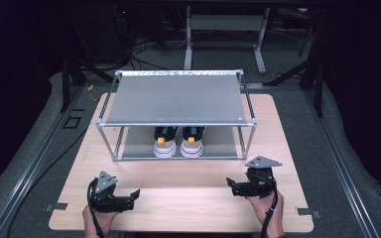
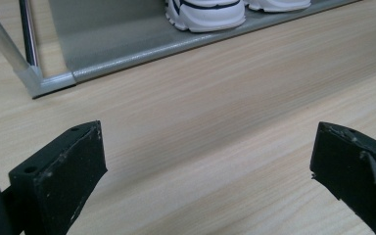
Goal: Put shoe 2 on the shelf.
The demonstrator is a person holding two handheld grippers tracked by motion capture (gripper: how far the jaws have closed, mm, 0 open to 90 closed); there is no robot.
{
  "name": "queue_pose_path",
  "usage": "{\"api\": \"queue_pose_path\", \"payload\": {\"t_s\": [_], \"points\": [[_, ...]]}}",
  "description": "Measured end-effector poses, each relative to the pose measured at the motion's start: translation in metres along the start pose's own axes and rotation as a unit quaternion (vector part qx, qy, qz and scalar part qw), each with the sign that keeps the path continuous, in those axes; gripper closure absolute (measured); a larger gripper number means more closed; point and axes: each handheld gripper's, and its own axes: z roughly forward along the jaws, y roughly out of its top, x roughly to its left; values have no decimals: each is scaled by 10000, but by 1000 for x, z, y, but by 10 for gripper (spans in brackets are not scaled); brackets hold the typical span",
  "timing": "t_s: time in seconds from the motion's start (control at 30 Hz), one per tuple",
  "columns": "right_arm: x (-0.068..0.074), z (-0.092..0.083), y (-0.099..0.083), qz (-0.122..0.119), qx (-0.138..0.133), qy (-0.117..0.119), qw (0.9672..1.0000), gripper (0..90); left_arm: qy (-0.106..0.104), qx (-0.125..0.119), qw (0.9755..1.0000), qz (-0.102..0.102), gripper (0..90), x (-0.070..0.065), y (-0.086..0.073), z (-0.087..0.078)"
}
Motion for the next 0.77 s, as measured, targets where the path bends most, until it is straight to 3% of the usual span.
{"api": "queue_pose_path", "payload": {"t_s": [0.1,0.2,0.27,0.3,0.37,0.43,0.6,0.77], "points": [[-8,-8,-16,53,136,-244,9996,4,34,32,10000,-15,0,2,-4,-2],[-19,-14,-33,227,123,-156,9995,0,54,35,10000,-44,0,3,-6,-3],[-25,-17,-43,301,241,-430,9983,0,81,57,9999,-49,0,4,-9,-5],[-30,-17,-48,382,137,-188,9990,0,97,40,9999,-58,0,4,-10,-5],[-33,-20,-56,422,235,-483,9977,0,118,63,9999,-70,0,5,-11,-5],[-37,-20,-63,449,250,-450,9977,0,139,79,9998,-71,0,5,-12,-5],[-44,-21,-74,445,458,-594,9962,0,167,121,9998,-75,0,5,-16,-4],[-49,-24,-78,552,372,-565,9962,0,175,149,9997,-67,0,6,-18,-5]]}}
